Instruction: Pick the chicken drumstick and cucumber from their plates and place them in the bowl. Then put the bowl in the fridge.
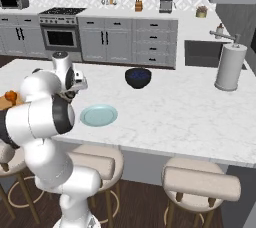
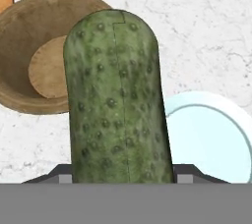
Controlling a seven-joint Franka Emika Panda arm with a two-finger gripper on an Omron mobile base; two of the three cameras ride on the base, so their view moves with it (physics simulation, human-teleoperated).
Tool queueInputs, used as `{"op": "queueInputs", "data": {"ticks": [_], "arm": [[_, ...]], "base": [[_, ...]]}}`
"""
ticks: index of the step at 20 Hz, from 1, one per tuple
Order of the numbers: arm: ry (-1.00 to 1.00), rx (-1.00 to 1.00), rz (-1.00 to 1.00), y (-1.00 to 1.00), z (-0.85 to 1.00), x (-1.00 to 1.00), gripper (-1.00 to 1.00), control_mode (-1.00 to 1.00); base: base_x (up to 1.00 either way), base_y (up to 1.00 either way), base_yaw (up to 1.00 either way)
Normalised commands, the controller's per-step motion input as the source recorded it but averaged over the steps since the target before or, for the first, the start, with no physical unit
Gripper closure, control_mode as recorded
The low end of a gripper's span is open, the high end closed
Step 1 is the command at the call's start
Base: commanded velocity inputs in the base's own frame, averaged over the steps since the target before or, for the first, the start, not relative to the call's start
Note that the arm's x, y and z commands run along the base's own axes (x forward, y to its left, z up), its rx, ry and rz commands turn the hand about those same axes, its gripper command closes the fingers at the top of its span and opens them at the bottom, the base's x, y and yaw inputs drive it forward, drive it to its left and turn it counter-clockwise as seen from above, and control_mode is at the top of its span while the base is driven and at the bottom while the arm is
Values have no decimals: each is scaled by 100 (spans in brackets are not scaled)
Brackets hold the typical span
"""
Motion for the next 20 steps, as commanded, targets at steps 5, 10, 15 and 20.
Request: {"op": "queueInputs", "data": {"ticks": [5, 10, 15, 20], "arm": [[5, 0, 0, 79, -5, 25, 100, -100], [0, 3, 0, 47, -36, 18, 100, -100], [0, 0, 0, 51, -40, 41, 100, -100], [0, 0, 0, 33, -37, 25, 100, -100]], "base": [[0, 0, 0], [0, 0, 0], [0, 0, 0], [0, 0, 0]]}}
